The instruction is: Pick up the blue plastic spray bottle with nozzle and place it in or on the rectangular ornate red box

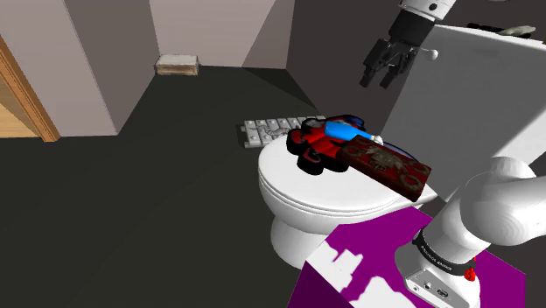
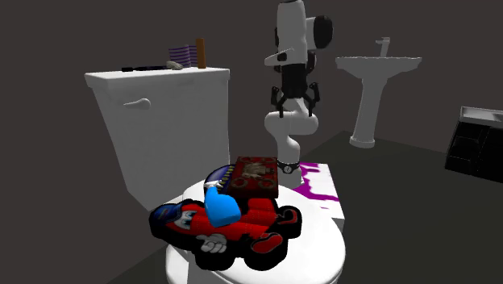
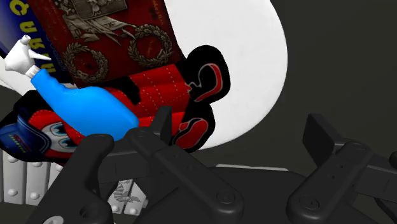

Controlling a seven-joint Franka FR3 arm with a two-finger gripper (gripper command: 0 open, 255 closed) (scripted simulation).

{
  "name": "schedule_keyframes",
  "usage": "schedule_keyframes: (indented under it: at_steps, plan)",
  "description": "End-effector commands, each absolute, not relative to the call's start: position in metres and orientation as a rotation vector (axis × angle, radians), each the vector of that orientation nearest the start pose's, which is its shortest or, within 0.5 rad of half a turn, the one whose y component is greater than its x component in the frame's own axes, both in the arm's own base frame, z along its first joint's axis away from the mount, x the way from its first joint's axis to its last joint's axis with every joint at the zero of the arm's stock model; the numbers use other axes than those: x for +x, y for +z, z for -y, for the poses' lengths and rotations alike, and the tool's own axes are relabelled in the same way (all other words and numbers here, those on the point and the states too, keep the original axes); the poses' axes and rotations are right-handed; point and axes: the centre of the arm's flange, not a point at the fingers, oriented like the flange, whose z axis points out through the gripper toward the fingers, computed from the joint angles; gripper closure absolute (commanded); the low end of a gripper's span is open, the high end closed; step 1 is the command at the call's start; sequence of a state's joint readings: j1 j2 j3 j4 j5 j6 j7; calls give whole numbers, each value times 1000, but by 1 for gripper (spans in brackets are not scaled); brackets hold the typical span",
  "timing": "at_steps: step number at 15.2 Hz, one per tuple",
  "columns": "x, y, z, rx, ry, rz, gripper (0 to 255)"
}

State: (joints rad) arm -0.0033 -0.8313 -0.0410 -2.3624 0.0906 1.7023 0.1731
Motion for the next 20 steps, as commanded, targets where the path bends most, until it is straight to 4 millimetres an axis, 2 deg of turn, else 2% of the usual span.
schedule_keyframes:
  at_steps: [1,10,20]
  plan:
    - [307,615,9,-2983,-243,-316,0]
    - [324,540,103,-3004,-170,-93,0]
    - [355,456,203,-3007,-87,156,0]
